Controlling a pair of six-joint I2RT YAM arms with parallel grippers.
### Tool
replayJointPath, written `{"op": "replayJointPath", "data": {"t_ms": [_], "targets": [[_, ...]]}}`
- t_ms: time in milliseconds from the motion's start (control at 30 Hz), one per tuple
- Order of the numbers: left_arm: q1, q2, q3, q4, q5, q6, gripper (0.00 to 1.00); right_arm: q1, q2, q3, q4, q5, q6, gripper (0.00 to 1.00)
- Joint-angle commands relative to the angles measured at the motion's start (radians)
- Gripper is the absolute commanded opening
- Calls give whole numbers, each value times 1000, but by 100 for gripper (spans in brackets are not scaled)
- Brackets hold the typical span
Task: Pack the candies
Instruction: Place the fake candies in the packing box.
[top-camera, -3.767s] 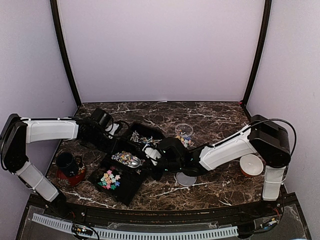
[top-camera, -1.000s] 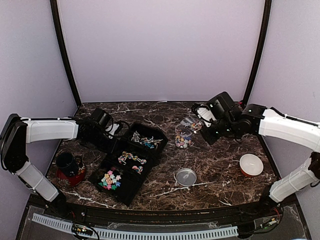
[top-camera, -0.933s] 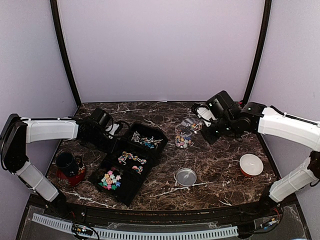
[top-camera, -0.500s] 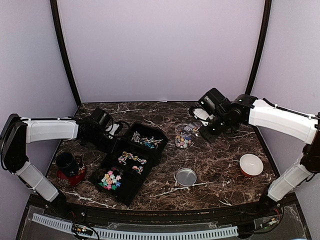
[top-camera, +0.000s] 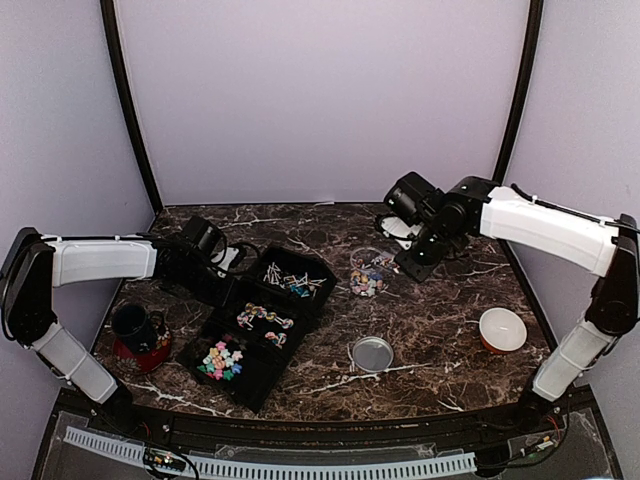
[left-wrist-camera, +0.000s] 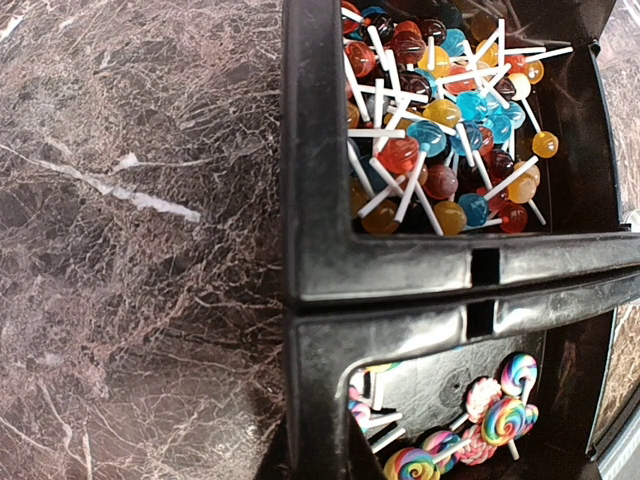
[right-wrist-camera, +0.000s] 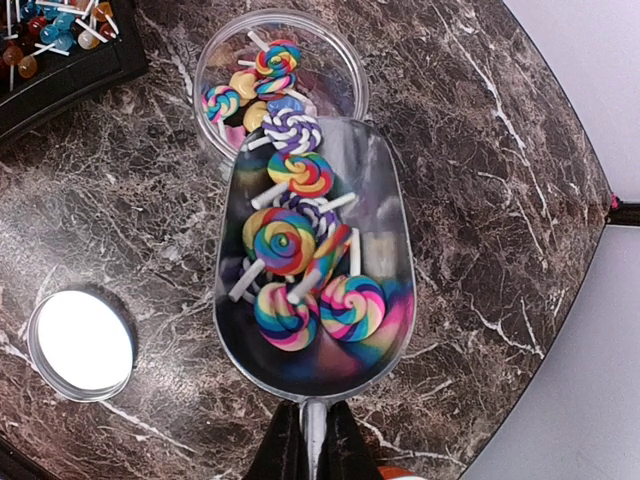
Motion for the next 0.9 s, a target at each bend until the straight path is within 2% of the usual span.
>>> {"op": "replayJointPath", "data": {"t_ms": [0, 867], "targets": [[0, -69, 43, 66, 65, -26, 0, -7, 34, 65, -47, 33, -9, 0], [1, -72, 45, 64, 76, -29, 0, 34, 143, 257, -201, 69, -40, 0]]}}
